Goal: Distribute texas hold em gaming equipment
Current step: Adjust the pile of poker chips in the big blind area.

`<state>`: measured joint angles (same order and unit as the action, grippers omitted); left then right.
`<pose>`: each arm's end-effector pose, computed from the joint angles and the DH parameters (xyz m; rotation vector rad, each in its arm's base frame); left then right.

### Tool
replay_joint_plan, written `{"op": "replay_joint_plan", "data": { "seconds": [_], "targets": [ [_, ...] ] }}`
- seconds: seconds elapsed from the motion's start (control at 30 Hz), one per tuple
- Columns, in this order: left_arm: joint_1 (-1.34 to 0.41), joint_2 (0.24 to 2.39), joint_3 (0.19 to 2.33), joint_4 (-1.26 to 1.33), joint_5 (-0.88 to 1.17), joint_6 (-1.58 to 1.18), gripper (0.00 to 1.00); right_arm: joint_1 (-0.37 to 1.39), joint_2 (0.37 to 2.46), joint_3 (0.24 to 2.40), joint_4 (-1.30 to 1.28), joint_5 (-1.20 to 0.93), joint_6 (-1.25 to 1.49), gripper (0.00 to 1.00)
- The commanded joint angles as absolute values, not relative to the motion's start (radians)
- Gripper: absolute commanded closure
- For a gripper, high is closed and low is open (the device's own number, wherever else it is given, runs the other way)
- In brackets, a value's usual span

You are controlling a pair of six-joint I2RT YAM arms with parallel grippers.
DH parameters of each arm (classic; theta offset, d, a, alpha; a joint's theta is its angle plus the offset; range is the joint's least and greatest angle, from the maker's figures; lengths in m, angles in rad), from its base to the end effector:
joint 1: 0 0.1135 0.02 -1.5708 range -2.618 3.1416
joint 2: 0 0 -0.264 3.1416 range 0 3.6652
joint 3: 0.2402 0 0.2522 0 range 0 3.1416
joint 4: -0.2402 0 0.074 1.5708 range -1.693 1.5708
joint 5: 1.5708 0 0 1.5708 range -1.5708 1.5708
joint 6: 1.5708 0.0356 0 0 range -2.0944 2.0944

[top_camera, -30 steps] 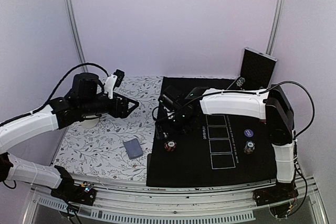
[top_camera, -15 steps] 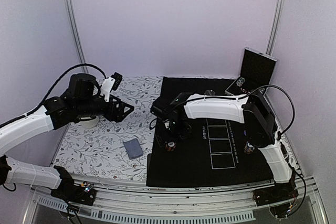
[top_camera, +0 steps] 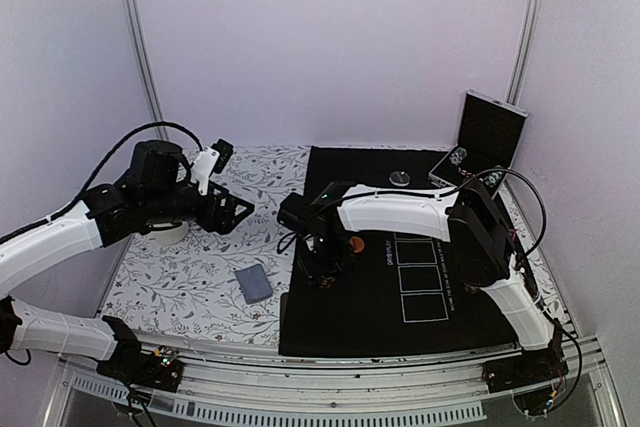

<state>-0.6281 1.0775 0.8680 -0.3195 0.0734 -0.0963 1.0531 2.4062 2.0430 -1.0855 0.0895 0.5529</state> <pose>0.1940 -0.1441 0.2985 0.6057 2.0525 -0.5084 0.2400 0.4150 0.1510 -0.7326 2.9012 0.0385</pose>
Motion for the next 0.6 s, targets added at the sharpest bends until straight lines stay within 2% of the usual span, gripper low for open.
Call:
{"op": "replay_joint_plan", "data": {
  "seconds": [0.0, 0.07, 0.17, 0.4, 0.5, 0.57],
  "targets": [
    [-0.608, 1.072, 0.867, -0.322, 0.095, -0.083, 0.19, 1.062, 2.456, 2.060, -1.138, 0.112, 0.554, 0.43],
    [-0.606, 1.072, 0.867, -0.322, 0.100, -0.084, 0.19, 1.063, 2.462, 2.065, -1.138, 0.110, 0.550, 0.49],
    [-0.603, 1.071, 0.865, -0.321, 0.104, -0.084, 0.19, 1.064, 2.474, 2.078, -1.140, 0.107, 0.542, 0.65],
    [-0.598, 1.070, 0.861, -0.321, 0.107, -0.084, 0.19, 1.064, 2.484, 2.095, -1.151, 0.113, 0.531, 0.87],
    [-0.597, 1.069, 0.861, -0.320, 0.112, -0.085, 0.19, 1.065, 2.480, 2.095, -1.158, 0.116, 0.525, 0.82],
    [-0.595, 1.069, 0.859, -0.319, 0.115, -0.084, 0.19, 1.065, 2.473, 2.095, -1.161, 0.117, 0.523, 0.66]
  ]
}}
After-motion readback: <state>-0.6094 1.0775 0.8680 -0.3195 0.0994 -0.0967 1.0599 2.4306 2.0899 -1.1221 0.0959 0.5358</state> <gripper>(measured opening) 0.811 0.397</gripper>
